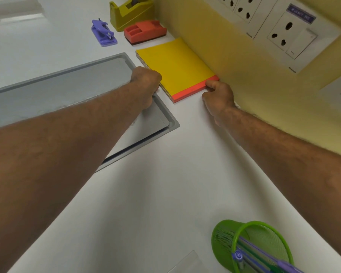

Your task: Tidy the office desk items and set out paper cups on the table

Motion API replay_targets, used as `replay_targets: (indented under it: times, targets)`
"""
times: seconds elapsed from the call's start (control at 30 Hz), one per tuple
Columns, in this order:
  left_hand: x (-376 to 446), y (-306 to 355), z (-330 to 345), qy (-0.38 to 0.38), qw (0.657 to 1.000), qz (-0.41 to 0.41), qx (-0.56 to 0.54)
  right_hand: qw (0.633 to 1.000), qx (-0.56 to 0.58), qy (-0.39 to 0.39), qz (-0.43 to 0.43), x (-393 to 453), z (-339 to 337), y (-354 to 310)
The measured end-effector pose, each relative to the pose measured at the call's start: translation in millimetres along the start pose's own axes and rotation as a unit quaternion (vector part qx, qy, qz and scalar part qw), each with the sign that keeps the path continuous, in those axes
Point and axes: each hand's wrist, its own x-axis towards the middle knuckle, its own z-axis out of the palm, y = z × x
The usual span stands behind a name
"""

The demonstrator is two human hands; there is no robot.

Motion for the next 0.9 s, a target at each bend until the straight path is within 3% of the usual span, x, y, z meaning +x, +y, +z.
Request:
replay_targets:
  times: [0.23, 0.43, 0.57, 0.9]
  targets:
    - [-16, 0, 0, 0.001, 0.999, 0.003, 0.051, 0.999, -0.009, -0.046, -0.017, -11, -9, -3]
    - [-69, -20, -14, -0.028, 0.987, 0.109, 0.113, 0.998, -0.016, -0.060, -0.029, -55, -44, -1]
    - [-115, -28, -23, -0.040, 0.979, 0.131, 0.148, 0.996, -0.012, -0.090, 0.002, -93, -79, 4]
    - [-244, -56, -32, -0.123, 0.961, 0.147, 0.198, 0.995, 0.022, -0.044, 0.088, -208, -159, 46]
